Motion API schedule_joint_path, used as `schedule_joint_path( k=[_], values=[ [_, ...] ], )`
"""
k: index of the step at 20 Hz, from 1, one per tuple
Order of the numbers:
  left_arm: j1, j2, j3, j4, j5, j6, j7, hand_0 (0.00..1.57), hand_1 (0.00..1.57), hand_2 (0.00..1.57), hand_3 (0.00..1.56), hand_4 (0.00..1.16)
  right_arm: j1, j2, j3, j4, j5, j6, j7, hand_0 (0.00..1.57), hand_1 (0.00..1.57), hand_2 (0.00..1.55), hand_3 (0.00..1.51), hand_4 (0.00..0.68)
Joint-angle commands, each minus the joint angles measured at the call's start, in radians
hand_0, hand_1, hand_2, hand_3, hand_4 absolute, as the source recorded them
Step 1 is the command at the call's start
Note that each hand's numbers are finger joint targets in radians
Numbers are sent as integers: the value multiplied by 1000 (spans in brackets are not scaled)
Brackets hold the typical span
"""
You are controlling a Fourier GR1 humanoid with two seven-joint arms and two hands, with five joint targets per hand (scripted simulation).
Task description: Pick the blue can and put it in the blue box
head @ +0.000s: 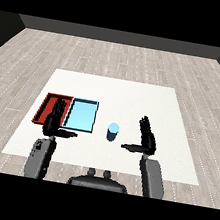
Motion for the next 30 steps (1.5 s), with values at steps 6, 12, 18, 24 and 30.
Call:
schedule_joint_path(
  k=[6,12,18,24,30],
  values=[
    [112,15,14,-53,-4,-37,-83,0,0,0,0,0,-32,15,81,28,-6,-49,20,0,0,0,0,0],
    [8,-12,8,-78,10,11,37,0,0,0,0,0,-24,15,108,4,-51,-89,10,0,0,0,0,0],
    [84,12,36,-36,35,-61,-72,0,0,0,0,0,-125,15,179,158,-165,-196,-27,0,0,0,0,0],
    [39,-41,-3,-7,-18,2,-59,0,0,0,0,0,-159,15,211,285,-231,-234,-148,0,0,0,0,0],
    [-49,20,75,56,51,-45,-39,0,0,0,0,0,-93,15,283,276,-278,-241,-167,0,0,0,0,0]
  ],
)
